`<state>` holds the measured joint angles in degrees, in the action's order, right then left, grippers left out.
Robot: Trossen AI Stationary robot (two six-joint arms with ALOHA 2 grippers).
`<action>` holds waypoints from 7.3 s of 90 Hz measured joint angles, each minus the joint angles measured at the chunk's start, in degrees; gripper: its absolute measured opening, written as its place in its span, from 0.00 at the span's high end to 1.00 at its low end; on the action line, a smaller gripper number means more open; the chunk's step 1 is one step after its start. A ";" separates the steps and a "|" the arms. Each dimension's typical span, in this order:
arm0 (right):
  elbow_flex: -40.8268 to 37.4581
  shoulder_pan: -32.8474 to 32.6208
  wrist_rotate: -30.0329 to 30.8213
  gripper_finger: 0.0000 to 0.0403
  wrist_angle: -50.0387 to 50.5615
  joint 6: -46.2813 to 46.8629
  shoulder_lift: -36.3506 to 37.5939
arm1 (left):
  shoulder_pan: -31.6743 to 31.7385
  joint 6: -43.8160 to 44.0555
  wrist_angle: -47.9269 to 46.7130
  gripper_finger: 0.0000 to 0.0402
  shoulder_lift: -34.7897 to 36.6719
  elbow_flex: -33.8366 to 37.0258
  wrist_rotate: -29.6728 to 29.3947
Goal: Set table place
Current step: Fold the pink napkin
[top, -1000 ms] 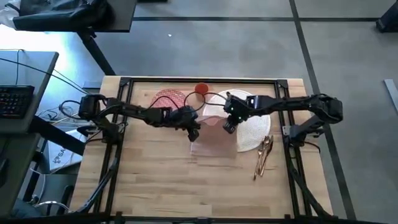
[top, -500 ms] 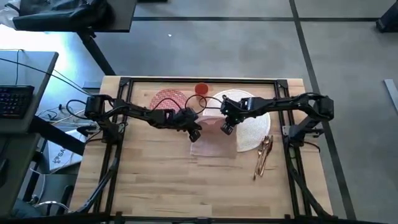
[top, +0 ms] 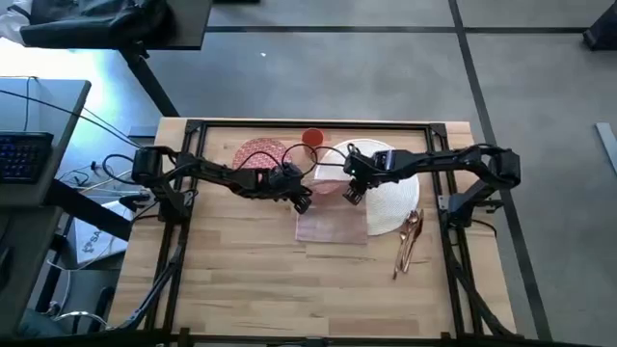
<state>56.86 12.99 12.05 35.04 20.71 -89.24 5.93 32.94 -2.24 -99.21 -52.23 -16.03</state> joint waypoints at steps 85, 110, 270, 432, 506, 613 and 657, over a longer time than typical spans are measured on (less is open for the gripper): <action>-20.17 -3.02 -24.06 0.62 -18.55 -22.24 12.59 | -1.57 -26.69 0.01 0.65 0.07 -0.04 13.90; -24.01 -3.02 -21.20 0.62 -25.76 -24.50 12.36 | -1.60 -30.61 0.75 0.65 -4.99 -0.04 13.90; -16.35 -3.93 -21.62 1.00 -12.96 -21.29 10.22 | -4.62 -26.56 -8.86 1.00 0.31 -4.34 15.68; 4.19 -24.56 -9.75 1.00 -20.40 -31.14 -12.78 | -40.15 13.49 -26.75 1.00 22.84 11.77 -6.81; 4.15 -23.40 -12.30 1.00 -18.16 -15.49 -8.90 | -47.74 27.01 -17.74 1.00 14.08 9.84 2.35; 4.20 -20.91 -12.31 1.00 -22.30 -17.87 -8.90 | -40.17 47.43 -11.26 0.91 24.21 17.50 2.87; 4.20 -20.85 -12.49 1.00 -22.07 -19.65 -8.90 | -46.21 43.20 -3.69 1.00 11.60 17.76 24.15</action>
<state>61.06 -7.86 -0.45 12.98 1.06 -98.15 -40.27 76.13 -5.93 -87.62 -34.47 8.11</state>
